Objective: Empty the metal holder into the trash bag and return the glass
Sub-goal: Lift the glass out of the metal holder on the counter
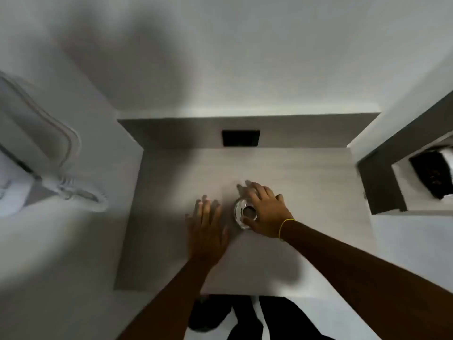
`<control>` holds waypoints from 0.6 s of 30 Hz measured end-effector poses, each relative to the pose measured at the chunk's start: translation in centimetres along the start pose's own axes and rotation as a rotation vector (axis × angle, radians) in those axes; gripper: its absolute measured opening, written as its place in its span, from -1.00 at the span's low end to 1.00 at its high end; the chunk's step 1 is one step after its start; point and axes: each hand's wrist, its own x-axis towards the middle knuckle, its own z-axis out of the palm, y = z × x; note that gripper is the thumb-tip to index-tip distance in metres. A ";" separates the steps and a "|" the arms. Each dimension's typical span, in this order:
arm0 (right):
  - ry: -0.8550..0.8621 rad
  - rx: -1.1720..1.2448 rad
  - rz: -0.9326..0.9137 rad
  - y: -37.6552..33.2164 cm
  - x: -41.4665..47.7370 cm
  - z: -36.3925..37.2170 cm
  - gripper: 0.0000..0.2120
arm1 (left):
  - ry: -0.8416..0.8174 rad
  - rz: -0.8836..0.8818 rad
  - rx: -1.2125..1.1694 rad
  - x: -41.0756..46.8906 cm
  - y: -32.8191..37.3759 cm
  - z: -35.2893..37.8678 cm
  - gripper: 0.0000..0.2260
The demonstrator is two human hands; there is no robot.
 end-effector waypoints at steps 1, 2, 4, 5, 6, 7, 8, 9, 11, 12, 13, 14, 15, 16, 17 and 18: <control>-0.012 -0.015 -0.018 -0.2 0.8 0.2 -0.06 | -0.072 -0.043 0.010 -0.3 0.1 1.0 -0.32; -0.023 -0.036 -0.009 -0.4 1.7 0.6 -0.04 | -0.105 -0.092 0.014 -0.5 -0.1 2.2 -0.32; -0.056 -0.099 -0.009 -0.7 2.8 1.9 -0.01 | -0.105 -0.122 0.024 -1.3 -0.6 4.1 -0.31; -0.064 -0.116 -0.016 -0.9 3.0 2.3 0.00 | -0.084 -0.111 0.026 -1.4 -0.8 4.7 -0.30; -0.064 -0.134 -0.026 -1.1 3.1 2.7 0.00 | -0.074 -0.100 0.018 -1.4 -0.9 5.1 -0.29; -0.053 -0.148 -0.038 -1.2 3.3 2.8 -0.01 | -0.065 -0.094 0.011 -1.2 -1.0 5.2 -0.27; -0.049 -0.152 -0.041 -1.3 3.4 2.7 -0.03 | -0.043 -0.085 0.001 -1.2 -1.2 5.3 -0.27; -0.051 -0.160 -0.031 -1.4 3.4 2.7 -0.04 | -0.036 -0.087 0.000 -1.2 -1.2 5.3 -0.26; -0.076 -0.184 0.001 -1.5 3.3 2.4 -0.04 | -0.038 -0.101 -0.002 -1.3 -1.2 5.5 -0.27; -0.091 -0.201 0.014 -1.4 3.1 2.4 -0.03 | -0.037 -0.106 -0.009 -1.3 -1.1 5.5 -0.27; -0.110 -0.210 0.030 -1.3 3.0 2.2 -0.02 | -0.033 -0.110 -0.016 -1.2 -1.1 5.6 -0.28; -0.122 -0.219 0.039 -1.2 2.9 2.1 -0.02 | -0.024 -0.108 -0.017 -1.2 -1.1 5.7 -0.28; -0.138 -0.222 0.048 -1.1 2.7 1.9 -0.02 | -0.019 -0.103 -0.015 -1.2 -1.2 5.8 -0.28; -0.136 -0.216 0.044 -1.0 2.6 1.7 -0.03 | -0.003 -0.099 -0.016 -1.3 -1.2 5.9 -0.28; -0.147 -0.207 0.048 -0.9 2.5 1.5 -0.05 | 0.004 -0.095 -0.012 -1.3 -1.3 6.0 -0.28; -0.155 -0.197 0.047 -0.9 2.4 1.4 -0.08 | 0.009 -0.095 -0.013 -1.3 -1.3 6.0 -0.28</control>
